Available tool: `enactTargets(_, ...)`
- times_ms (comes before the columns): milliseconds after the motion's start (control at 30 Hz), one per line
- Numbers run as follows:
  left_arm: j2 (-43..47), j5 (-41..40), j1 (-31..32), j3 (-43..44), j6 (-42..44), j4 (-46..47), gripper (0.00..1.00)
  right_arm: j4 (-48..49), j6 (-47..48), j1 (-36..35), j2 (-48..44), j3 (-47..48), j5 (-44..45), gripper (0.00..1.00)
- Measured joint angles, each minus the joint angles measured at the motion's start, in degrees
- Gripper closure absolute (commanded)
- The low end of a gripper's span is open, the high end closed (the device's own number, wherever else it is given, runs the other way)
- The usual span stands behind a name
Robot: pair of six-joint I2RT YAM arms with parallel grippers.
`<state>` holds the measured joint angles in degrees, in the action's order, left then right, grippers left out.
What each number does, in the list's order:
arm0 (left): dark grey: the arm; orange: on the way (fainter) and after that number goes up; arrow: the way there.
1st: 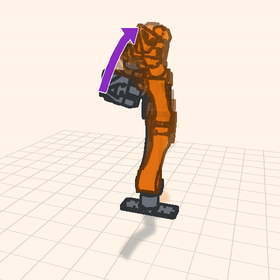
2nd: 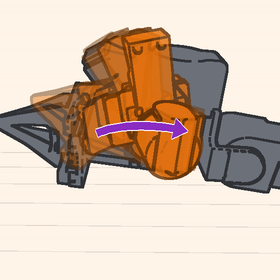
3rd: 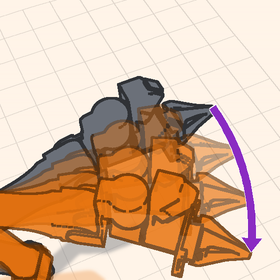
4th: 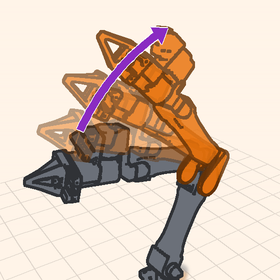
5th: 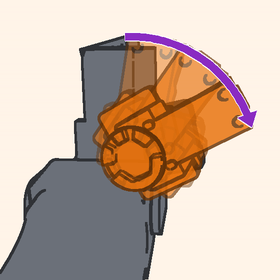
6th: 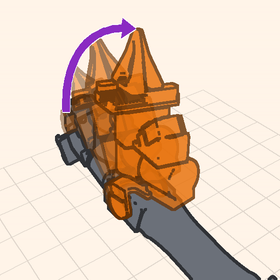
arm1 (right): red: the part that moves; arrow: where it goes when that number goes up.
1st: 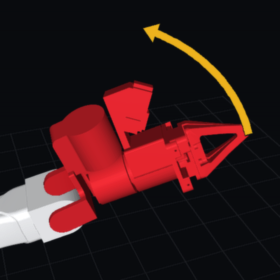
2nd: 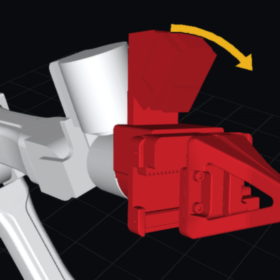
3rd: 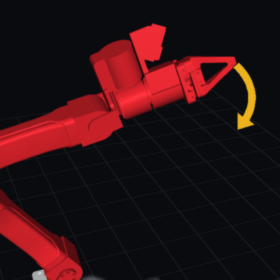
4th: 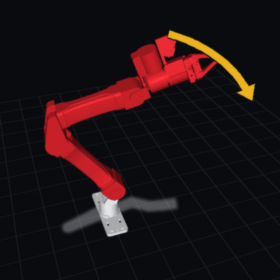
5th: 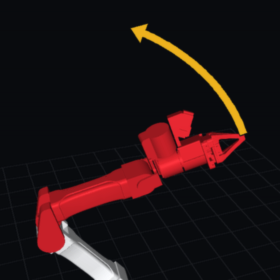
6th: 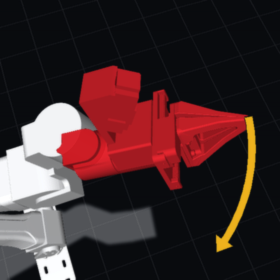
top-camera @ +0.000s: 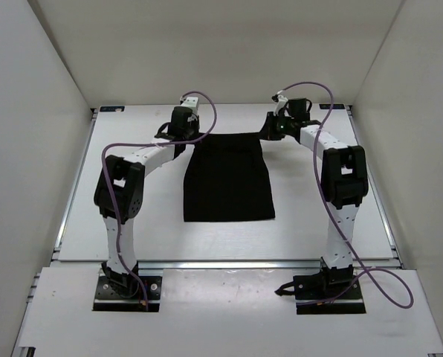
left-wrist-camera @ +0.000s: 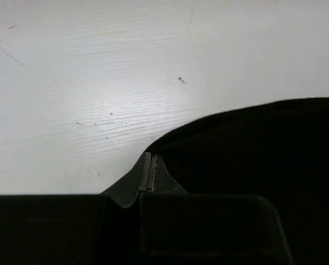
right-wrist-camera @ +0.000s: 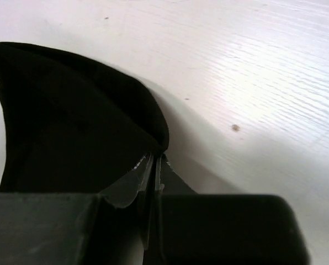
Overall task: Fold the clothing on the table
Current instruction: Flatten the skirt out, then fold the skirt
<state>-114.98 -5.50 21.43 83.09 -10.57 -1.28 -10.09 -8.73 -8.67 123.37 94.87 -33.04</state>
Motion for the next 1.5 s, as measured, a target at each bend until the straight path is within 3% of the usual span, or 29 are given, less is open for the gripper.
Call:
enactTargets(500,-7.9,3.4,-2.4,9.6,-1.4,-6.1,1.00,-4.6,-0.5,4.4,4.2,7.9,-0.9,1.00)
enactTargets(767,-9.1,4.6,-3.0,26.7,1.2,-10.8,1.00,-10.3,0.0,4.7,5.3,28.8,-0.5,1.00)
enactTargets(867,-6.6,5.0,-3.1,31.6,2.6,-11.4,1.00,-11.3,0.9,4.7,0.4,31.3,0.5,1.00)
enactTargets(933,-1.6,5.3,-3.1,29.9,3.8,-11.5,1.00,-11.3,2.2,4.5,-7.0,26.8,1.5,0.99)
enactTargets(1000,6.6,5.4,-2.4,22.8,4.8,-10.4,1.00,-10.8,3.9,3.6,-18.3,16.4,3.1,1.00)
enactTargets(1100,23.1,5.2,-0.1,5.5,5.7,-7.3,1.00,-9.0,5.4,1.1,-35.5,-1.5,5.6,1.00)
enactTargets(1233,42.4,2.9,6.1,-14.6,6.0,-6.3,1.00,-7.3,4.5,-3.5,-50.6,-23.8,6.8,1.00)
enactTargets(1400,57.5,3.2,9.1,-33.6,1.7,-11.3,1.00,-7.1,-0.9,-8.7,-55.6,-46.9,7.9,1.00)
enactTargets(1500,61.2,4.9,7.9,-40.3,-0.1,-16.5,1.00,-8.4,-3.7,-10.9,-55.6,-53.1,7.0,1.00)
